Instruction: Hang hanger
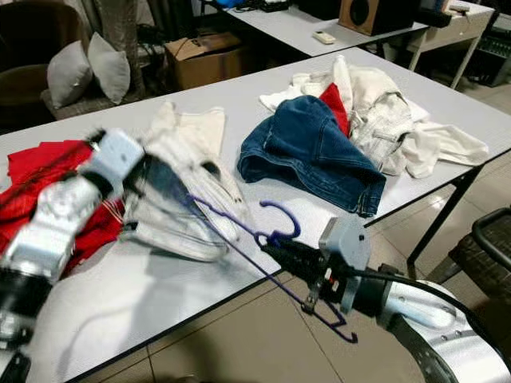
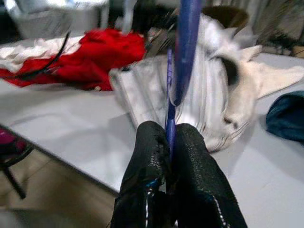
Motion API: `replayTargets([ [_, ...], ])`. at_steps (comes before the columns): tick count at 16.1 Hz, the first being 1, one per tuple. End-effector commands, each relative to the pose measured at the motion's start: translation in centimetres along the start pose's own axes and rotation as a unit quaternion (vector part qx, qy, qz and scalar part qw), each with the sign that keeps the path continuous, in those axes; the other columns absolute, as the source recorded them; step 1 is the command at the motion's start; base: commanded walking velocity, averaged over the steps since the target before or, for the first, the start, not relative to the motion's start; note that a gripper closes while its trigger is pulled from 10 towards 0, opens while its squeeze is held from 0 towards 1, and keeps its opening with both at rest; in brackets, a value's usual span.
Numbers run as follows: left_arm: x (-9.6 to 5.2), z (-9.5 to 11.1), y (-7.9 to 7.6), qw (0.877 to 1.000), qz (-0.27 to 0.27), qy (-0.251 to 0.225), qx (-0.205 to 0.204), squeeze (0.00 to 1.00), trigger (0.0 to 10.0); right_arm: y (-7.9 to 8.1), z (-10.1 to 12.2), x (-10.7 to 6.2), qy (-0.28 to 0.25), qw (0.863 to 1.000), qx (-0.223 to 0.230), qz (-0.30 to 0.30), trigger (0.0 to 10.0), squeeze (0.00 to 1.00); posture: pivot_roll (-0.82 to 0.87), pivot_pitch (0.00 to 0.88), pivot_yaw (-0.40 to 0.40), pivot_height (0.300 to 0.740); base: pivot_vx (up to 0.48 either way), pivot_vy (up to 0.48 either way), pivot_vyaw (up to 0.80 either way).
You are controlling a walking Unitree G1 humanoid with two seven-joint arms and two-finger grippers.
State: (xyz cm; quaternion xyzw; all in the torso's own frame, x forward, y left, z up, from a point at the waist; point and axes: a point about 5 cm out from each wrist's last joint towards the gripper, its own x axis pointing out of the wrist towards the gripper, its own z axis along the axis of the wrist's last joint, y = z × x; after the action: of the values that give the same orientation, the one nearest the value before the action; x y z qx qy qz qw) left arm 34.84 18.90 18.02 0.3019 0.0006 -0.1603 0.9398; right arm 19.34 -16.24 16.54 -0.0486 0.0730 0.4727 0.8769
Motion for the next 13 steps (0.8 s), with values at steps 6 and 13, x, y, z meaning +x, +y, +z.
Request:
replayTargets([
  [6, -1.3, 4.3, 4.2, 0.996, -0.050, -0.034, 0.059, 0.00, 0.0, -4.5, -0.3, 2.0, 0.015, 0.991, -0.010, -0.134, 10.0, 0.00, -0.15, 0.000, 0.087, 0.740, 0.000, 0.000, 0.00],
  [13, -5.4, 9.6, 15.2, 0.978, 0.134, -0.073, 0.142, 0.00, 0.0, -10.2, 6.4, 2.0, -0.138, 0.952, -0.085, -0.258, 10.0, 0.00, -0.12, 0.000, 0.060, 0.740, 0.000, 0.000, 0.00],
])
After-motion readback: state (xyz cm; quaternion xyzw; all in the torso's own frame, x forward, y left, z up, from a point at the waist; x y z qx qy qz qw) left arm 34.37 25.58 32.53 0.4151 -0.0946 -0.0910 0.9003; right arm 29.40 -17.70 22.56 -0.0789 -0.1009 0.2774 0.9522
